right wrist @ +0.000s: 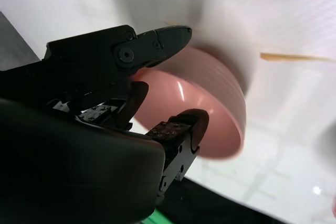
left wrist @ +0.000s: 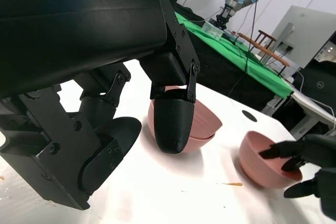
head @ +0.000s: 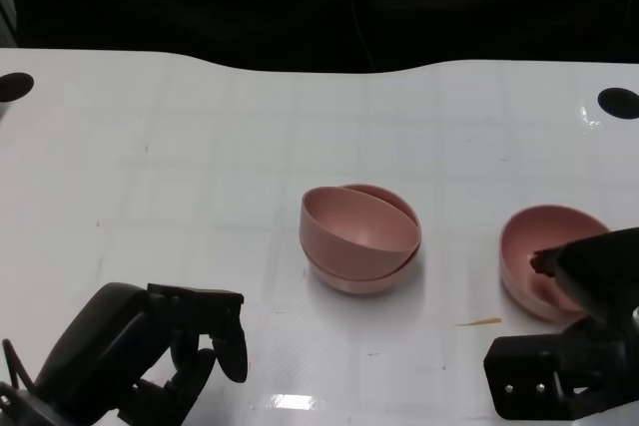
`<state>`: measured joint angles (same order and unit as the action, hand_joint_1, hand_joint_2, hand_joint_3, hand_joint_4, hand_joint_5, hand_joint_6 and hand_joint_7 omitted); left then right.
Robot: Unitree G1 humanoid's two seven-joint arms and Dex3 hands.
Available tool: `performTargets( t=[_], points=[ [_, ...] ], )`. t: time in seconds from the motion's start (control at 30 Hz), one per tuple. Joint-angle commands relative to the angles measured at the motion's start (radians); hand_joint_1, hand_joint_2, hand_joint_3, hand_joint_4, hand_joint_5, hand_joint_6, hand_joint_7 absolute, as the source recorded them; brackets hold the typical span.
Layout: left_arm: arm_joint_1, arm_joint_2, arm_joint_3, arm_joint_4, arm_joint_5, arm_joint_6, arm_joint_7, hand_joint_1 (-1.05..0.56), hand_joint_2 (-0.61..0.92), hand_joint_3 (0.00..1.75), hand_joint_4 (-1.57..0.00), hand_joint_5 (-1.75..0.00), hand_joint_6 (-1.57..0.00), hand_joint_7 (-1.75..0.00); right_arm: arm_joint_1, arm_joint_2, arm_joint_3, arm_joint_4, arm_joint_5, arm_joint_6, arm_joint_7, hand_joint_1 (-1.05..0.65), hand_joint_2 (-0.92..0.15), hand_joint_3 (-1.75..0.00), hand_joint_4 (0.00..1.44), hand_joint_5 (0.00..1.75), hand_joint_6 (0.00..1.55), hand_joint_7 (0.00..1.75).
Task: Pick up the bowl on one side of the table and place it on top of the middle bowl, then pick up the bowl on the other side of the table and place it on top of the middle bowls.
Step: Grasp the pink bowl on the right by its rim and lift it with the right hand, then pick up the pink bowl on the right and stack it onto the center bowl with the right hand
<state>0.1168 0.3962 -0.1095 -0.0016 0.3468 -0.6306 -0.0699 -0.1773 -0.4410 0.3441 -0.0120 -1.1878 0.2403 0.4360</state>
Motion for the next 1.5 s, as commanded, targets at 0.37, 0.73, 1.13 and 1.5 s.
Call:
performTargets(
  t=[0.37,0.73,1.13,1.5],
  points=[
    [0.000,0.002,0.010,-0.003,0.002,-0.003,-0.006,0.01,0.18,1.60,-0.90,-1.65,-0.87,-1.39,-0.092,-0.054,0.010,0.296,0.227,-0.302,-0.356,-0.27,-0.92,-0.25,0.88,1.40,1.14,0.11],
    [-0.005,0.003,0.012,0.004,0.010,-0.005,-0.003,0.02,0.17,1.60,-0.91,-1.65,-0.88,-1.38,-0.064,-0.055,-0.027,0.204,0.255,-0.372,-0.624,-0.18,-0.85,-0.16,0.86,1.74,1.11,0.54],
    [-0.006,0.009,0.010,0.024,0.020,-0.016,-0.003,0.02,0.18,1.58,-0.90,-1.63,-0.88,-1.37,-0.175,0.025,-0.052,0.274,0.454,-0.642,-0.773,-0.08,-0.23,-1.35,0.98,1.75,0.88,1.51],
    [-0.016,0.009,0.003,0.043,0.023,-0.021,-0.005,0.02,0.18,1.57,-0.90,-1.64,-0.88,-1.37,-0.296,0.124,-0.011,0.379,0.539,-0.755,-0.691,-0.17,-0.20,-1.51,1.00,1.75,0.87,1.55]
  ],
)
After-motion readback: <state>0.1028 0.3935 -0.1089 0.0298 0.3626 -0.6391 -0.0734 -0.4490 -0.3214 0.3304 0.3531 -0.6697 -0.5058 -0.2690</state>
